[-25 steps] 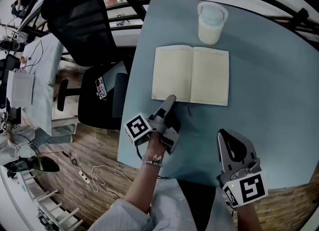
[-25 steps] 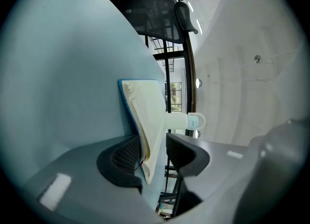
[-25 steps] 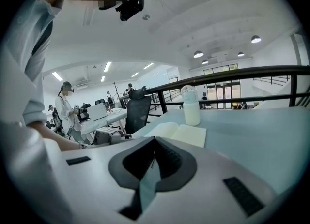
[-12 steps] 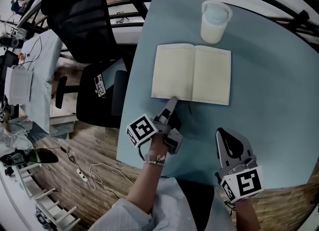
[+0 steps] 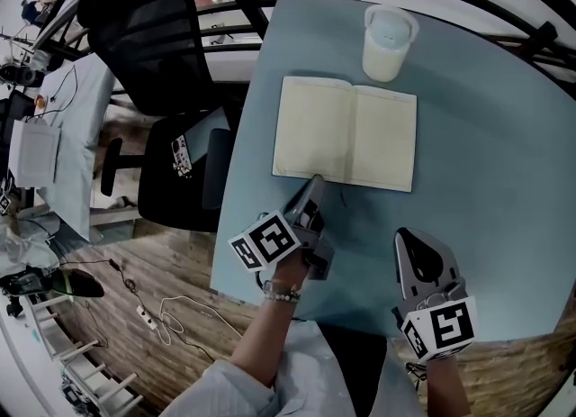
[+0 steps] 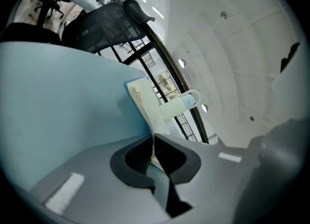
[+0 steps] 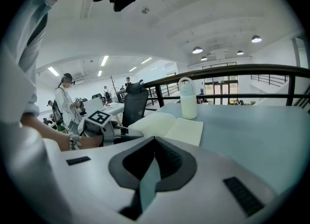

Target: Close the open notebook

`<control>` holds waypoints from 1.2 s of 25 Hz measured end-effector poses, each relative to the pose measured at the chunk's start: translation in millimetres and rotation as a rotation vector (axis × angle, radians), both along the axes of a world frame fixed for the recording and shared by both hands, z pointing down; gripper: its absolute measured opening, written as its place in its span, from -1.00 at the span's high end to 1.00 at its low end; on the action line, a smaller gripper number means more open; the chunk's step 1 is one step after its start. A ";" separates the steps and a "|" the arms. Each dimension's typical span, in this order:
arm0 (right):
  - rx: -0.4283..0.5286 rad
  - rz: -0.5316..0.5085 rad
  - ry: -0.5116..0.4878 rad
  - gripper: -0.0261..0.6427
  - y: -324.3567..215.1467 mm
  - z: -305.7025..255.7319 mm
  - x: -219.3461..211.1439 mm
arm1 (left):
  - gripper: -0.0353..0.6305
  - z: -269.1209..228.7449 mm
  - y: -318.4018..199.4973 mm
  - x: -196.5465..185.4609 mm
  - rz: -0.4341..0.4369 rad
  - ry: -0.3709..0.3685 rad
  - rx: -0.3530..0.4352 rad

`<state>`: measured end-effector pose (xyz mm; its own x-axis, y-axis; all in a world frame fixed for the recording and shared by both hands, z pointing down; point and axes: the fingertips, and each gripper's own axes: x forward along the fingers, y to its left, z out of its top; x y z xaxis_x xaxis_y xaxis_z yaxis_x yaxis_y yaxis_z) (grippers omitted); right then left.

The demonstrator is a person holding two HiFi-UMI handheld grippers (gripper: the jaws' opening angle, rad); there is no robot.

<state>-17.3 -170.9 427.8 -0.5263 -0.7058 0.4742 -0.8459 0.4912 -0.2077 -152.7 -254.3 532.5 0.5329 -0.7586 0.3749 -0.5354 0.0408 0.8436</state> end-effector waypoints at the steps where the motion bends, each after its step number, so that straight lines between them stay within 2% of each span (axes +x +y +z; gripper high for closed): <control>1: 0.002 0.001 0.002 0.92 -0.2 -0.5 0.7 | 0.84 -0.7 0.6 0.8 0.017 -0.039 0.009; 7: 0.026 0.012 0.019 0.92 -8.3 -7.0 7.2 | 0.84 -9.6 2.5 10.9 0.143 -0.287 0.064; 14: 0.059 0.015 0.021 0.92 -22.1 -14.7 12.5 | 0.84 -15.3 3.3 26.2 0.272 -0.527 0.136; 21: 0.081 0.004 0.017 0.92 -34.6 -19.1 8.4 | 0.84 -16.8 4.7 37.4 0.350 -0.654 0.166; 25: 0.075 0.000 -0.023 0.92 -43.0 -20.3 4.4 | 0.84 -18.2 5.5 45.3 0.397 -0.724 0.202; 28: 0.056 -0.035 -0.054 0.92 -48.9 -18.7 -1.3 | 0.84 -17.2 7.9 53.9 0.446 -0.784 0.232; 30: 0.045 -0.069 -0.054 0.91 -51.6 -13.1 -6.1 | 0.84 -17.4 9.2 59.5 0.474 -0.797 0.242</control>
<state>-23.4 -222.5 414.7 -0.5984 -0.6869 0.4125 -0.7979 0.5578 -0.2285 -93.2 -245.1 515.1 0.4602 -0.6340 0.6215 -0.8718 -0.4551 0.1813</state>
